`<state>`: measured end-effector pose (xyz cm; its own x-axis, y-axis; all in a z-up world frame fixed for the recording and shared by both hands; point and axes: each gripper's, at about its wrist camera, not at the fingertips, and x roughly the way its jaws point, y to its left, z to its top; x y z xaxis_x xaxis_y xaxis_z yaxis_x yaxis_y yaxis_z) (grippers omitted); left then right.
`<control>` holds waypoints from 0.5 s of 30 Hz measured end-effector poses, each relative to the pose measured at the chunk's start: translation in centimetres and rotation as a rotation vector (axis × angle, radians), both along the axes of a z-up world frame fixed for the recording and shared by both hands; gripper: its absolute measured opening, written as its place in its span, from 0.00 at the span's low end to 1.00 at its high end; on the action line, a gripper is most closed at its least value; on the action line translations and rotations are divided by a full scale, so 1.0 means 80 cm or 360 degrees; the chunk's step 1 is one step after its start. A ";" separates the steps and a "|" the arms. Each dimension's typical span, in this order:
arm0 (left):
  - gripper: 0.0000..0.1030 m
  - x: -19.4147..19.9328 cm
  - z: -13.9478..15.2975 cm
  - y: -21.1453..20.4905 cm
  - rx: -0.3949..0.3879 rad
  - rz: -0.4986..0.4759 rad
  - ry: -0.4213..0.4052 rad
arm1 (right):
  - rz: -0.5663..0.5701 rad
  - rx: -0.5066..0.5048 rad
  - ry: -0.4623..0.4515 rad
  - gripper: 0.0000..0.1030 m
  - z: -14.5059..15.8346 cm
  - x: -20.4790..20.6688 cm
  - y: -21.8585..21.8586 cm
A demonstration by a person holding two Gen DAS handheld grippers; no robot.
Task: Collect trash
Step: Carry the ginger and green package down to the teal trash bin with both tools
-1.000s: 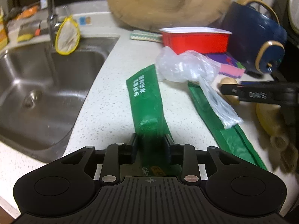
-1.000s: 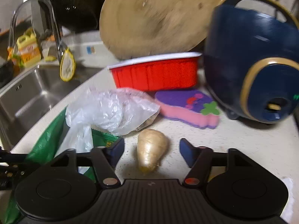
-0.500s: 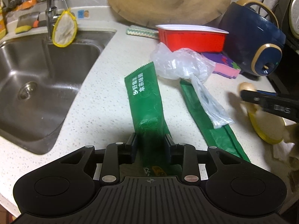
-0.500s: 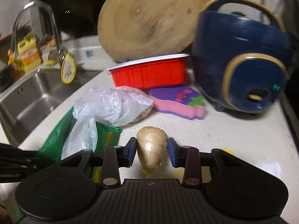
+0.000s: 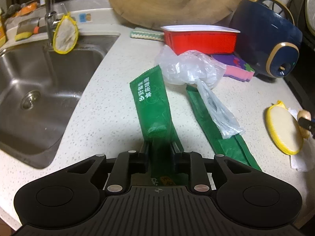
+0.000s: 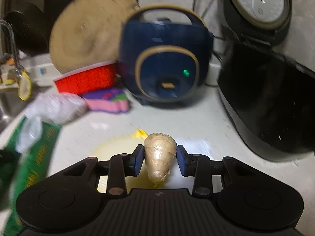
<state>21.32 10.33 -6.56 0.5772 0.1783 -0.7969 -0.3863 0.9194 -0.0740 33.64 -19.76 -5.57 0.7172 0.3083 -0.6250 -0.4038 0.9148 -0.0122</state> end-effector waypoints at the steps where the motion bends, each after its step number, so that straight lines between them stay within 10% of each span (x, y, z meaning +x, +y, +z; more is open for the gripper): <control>1: 0.24 0.002 0.000 -0.002 0.0009 -0.0004 0.0003 | -0.0006 0.0001 0.0018 0.35 -0.005 0.003 -0.004; 15: 0.15 -0.011 0.007 0.006 -0.0074 -0.0001 -0.0091 | -0.0025 0.0069 -0.0005 0.35 -0.007 0.005 -0.016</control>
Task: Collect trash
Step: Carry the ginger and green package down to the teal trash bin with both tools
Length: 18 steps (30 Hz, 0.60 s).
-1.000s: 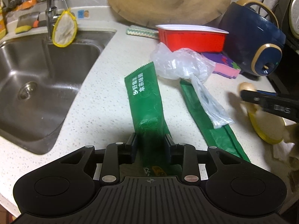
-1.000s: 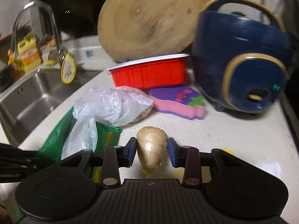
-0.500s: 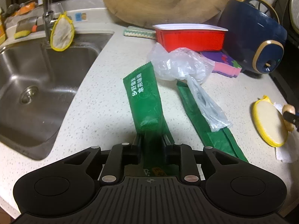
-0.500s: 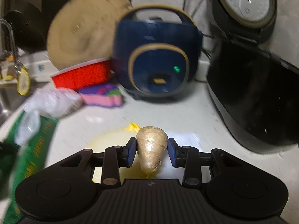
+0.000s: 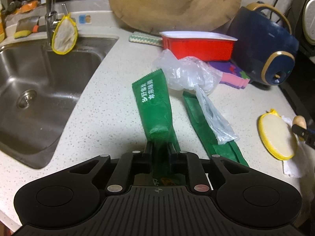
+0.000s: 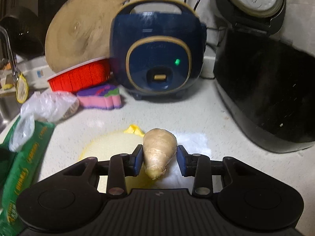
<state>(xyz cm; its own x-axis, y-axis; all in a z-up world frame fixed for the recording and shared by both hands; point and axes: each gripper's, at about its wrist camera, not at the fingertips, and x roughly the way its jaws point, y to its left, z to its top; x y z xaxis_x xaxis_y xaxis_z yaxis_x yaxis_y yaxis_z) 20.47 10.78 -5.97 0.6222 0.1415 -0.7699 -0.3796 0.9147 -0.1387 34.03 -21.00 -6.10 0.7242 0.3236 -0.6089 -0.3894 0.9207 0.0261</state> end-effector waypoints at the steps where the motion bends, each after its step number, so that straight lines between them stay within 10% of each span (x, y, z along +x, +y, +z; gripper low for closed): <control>1: 0.15 -0.005 0.003 0.001 -0.0012 -0.0009 -0.0021 | -0.0011 -0.0007 -0.0020 0.35 0.006 -0.003 -0.001; 18: 0.13 -0.199 0.050 0.068 -0.0234 -0.0205 -0.0397 | 0.0251 -0.0002 -0.0045 0.35 0.085 -0.203 0.097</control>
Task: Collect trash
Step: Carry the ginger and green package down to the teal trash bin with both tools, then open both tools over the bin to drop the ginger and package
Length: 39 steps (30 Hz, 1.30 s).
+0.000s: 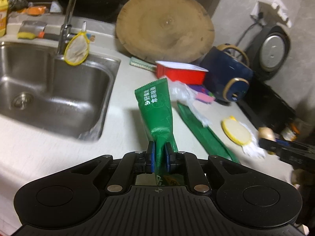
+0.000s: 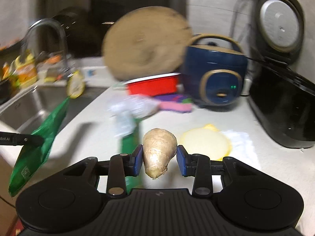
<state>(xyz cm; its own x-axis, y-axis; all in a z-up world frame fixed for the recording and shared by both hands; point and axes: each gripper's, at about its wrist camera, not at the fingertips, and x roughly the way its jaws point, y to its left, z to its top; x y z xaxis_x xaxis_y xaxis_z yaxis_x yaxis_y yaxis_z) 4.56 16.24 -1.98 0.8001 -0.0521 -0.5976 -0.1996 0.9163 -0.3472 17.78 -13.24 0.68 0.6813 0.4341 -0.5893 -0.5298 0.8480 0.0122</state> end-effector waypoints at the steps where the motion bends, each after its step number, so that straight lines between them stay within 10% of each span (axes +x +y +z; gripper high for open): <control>1: 0.13 -0.016 -0.001 0.002 -0.0009 -0.0032 -0.0001 | 0.0024 -0.0011 0.0006 0.35 0.000 -0.014 0.010; 14: 0.13 -0.156 -0.020 0.091 0.0252 0.0021 0.0198 | 0.0104 -0.0144 0.0278 0.35 -0.074 -0.166 0.067; 20: 0.12 -0.173 -0.061 0.088 0.0138 -0.0191 0.0387 | 0.0053 -0.0254 0.0491 0.35 -0.137 -0.189 0.065; 27: 0.12 -0.163 -0.217 0.011 -0.0345 -0.0516 0.0829 | 0.0025 -0.0360 0.0684 0.35 -0.204 -0.196 0.062; 32: 0.13 -0.145 -0.362 -0.017 -0.0684 -0.0422 0.1188 | 0.0044 -0.0430 0.0816 0.35 -0.258 -0.197 0.061; 39: 0.17 -0.125 -0.519 -0.015 -0.0705 -0.0209 0.1507 | 0.0080 -0.0554 0.1028 0.35 -0.357 -0.199 0.068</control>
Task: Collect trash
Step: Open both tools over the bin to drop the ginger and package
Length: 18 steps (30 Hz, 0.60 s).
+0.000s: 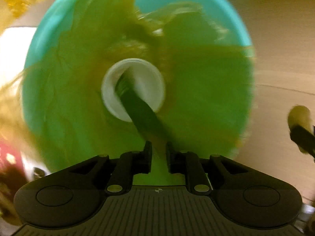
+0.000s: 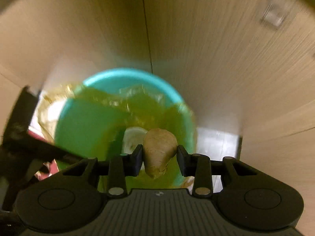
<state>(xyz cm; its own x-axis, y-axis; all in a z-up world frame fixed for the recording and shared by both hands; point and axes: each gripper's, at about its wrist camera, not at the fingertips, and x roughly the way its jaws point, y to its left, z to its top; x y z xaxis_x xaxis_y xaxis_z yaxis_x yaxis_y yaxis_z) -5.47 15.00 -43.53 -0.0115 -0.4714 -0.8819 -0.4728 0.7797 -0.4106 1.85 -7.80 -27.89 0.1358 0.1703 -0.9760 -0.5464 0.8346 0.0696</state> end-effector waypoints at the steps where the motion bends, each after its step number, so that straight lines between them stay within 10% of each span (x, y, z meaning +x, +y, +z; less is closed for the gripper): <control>1: 0.17 0.006 -0.003 0.000 0.0020 -0.0004 -0.0010 | 0.0008 -0.0010 0.0030 0.35 -0.012 0.000 0.003; 12: 0.17 -0.051 0.093 0.068 0.0096 0.0255 -0.0319 | 0.0132 0.0077 0.0380 0.36 -0.142 -0.009 0.059; 18: 0.17 -0.061 0.157 0.083 0.0202 0.0254 -0.0463 | 0.0156 0.0088 0.0273 0.39 -0.094 -0.008 0.061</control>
<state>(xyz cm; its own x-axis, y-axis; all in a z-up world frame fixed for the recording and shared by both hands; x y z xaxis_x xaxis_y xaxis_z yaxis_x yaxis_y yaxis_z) -10.36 21.61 -31.01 0.3139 -0.3334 -0.8890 -0.4705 0.7587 -0.4506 1.20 -2.95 -35.40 -0.0514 0.2284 -0.9722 -0.6009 0.7705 0.2128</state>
